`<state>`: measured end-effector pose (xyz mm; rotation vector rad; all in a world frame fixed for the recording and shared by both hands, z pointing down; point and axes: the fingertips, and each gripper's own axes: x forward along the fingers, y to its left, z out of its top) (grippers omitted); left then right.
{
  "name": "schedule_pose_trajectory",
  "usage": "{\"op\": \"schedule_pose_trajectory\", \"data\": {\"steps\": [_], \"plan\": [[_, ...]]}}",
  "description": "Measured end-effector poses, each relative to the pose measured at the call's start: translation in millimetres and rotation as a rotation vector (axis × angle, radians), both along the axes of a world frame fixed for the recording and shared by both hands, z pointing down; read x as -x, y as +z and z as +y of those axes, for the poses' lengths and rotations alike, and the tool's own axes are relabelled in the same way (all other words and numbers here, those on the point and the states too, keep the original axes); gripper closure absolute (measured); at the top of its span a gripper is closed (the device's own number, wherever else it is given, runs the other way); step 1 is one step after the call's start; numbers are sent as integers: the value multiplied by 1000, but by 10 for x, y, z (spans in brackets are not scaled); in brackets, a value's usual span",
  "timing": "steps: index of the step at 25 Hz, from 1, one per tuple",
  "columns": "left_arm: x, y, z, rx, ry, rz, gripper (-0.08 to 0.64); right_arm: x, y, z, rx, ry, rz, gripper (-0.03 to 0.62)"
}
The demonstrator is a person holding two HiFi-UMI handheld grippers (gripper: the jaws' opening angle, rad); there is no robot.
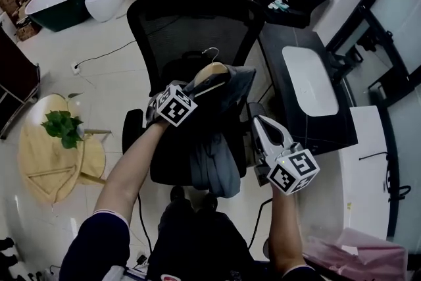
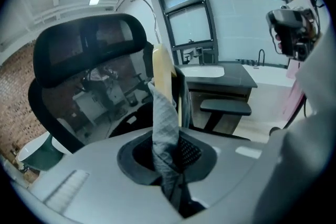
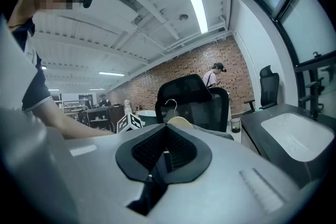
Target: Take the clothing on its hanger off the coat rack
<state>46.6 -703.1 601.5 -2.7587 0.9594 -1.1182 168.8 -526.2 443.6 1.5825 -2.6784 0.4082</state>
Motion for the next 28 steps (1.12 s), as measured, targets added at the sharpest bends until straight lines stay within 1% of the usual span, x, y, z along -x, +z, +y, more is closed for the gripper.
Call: {"op": "schedule_pose_trajectory", "data": {"steps": [3, 11, 17, 20, 22, 24, 25, 26, 28], "plan": [[-56, 363, 106, 64, -5, -5, 525, -72, 153, 34, 34, 9, -3, 591], [-147, 1145, 259, 192, -64, 15, 525, -200, 541, 103, 117, 10, 6, 591], [-70, 1591, 319, 288, -123, 10, 522, -249, 687, 138, 152, 1, 38, 591], [-114, 1776, 368, 312, -120, 13, 520, -277, 727, 162, 162, 3, 46, 591], [-147, 1878, 380, 324, -126, 23, 506, -276, 750, 165, 165, -2, 48, 591], [-154, 1908, 371, 316, -150, 34, 460, -268, 768, 164, 167, -9, 46, 591], [-149, 1902, 366, 306, -163, 38, 418, -263, 776, 164, 168, -12, 43, 591], [-136, 1886, 364, 295, -173, 40, 394, -258, 783, 162, 169, -14, 40, 591], [-93, 1820, 370, 282, -195, 53, 376, -233, 788, 156, 170, -22, 34, 591]]}}
